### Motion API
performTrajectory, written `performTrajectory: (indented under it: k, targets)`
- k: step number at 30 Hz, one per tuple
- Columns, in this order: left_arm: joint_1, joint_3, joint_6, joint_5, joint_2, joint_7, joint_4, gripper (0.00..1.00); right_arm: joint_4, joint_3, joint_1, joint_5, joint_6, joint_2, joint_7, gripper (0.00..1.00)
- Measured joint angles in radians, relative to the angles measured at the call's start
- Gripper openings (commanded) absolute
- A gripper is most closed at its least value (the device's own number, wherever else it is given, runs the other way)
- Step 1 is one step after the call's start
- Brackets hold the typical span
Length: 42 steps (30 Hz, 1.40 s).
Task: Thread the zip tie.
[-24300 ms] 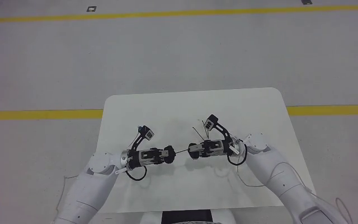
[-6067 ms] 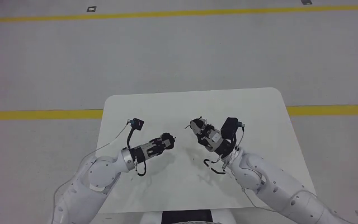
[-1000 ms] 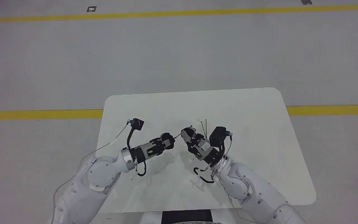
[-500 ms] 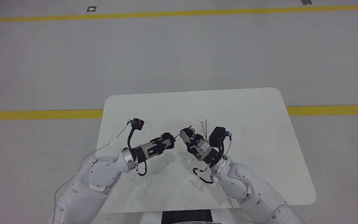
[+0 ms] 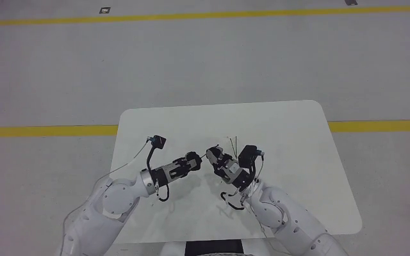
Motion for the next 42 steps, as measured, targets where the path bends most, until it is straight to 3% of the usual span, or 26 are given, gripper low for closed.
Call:
performTrajectory:
  k: [10, 42]
  targets:
    - [-0.001, 0.002, 0.0, -0.007, 0.003, -0.002, 0.002, 0.0, -0.017, -0.008, -0.002, 0.019, 0.0, 0.003, -0.04, 0.0]
    - [-0.002, 0.015, 0.0, 0.007, 0.013, 0.017, -0.011, 0.0, -0.008, -0.023, 0.008, 0.155, 0.0, 0.025, -0.006, 0.0]
